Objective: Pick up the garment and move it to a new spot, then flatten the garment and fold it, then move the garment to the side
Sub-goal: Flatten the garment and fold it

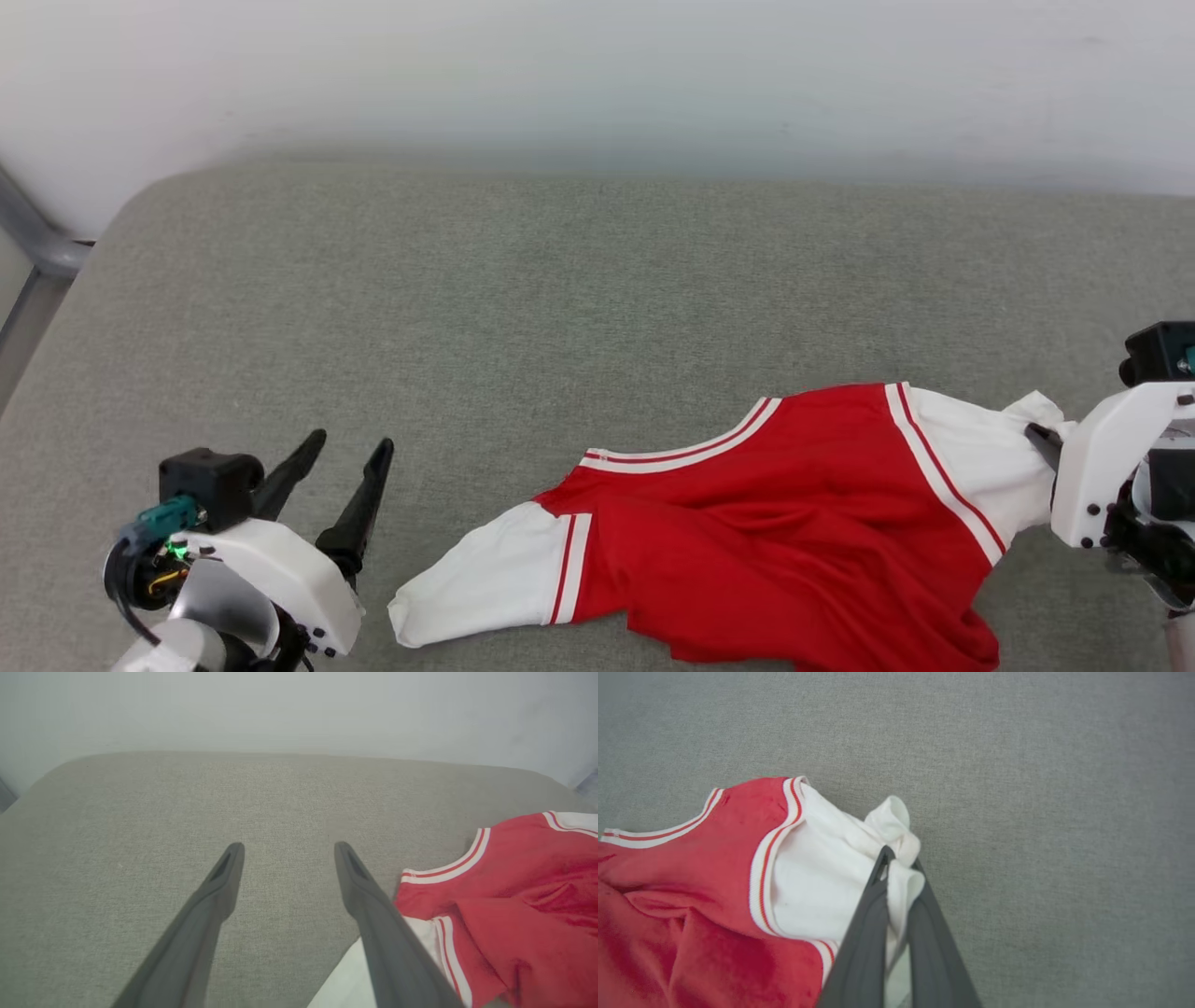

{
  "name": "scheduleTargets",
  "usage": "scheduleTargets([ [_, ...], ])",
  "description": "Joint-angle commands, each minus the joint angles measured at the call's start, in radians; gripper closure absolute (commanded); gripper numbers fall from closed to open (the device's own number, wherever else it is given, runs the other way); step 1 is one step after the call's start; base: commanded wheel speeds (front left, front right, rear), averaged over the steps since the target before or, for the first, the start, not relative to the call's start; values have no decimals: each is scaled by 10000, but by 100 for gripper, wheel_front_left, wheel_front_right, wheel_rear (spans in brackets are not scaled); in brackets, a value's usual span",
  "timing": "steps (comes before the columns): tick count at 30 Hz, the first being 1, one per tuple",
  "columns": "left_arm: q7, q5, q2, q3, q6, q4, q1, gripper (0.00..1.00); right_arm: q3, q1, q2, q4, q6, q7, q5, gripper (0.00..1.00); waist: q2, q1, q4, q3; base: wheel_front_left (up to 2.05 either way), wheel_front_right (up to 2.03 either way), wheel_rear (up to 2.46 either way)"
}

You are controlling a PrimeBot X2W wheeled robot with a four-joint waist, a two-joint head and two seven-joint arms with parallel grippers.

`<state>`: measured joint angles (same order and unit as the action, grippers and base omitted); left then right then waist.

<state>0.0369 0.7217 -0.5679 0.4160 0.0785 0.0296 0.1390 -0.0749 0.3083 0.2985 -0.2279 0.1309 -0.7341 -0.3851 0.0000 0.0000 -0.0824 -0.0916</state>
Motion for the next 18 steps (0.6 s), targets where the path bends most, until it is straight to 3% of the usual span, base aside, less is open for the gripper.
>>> scheduleTargets([
  [1, -344, 102, -163, 61, -97, 43, 183, 0, -71, -163, -111, 195, -5, 12, 145, 100, 0, 0, 164, 50, 0, 0, 0],
  [8, -3213, 1389, -924, 605, -957, 289, 362, 0, -460, -805, -803, 1344, -5, -331, 554, 100, 0, 0, 654, -263, 0, 0, 0],
  [18, -5771, 2360, -1408, 1309, -1312, 525, 399, 0, -532, -723, -1380, 1840, -4, -322, 874, 100, 0, 0, 1031, -901, 0, 0, 0],
])
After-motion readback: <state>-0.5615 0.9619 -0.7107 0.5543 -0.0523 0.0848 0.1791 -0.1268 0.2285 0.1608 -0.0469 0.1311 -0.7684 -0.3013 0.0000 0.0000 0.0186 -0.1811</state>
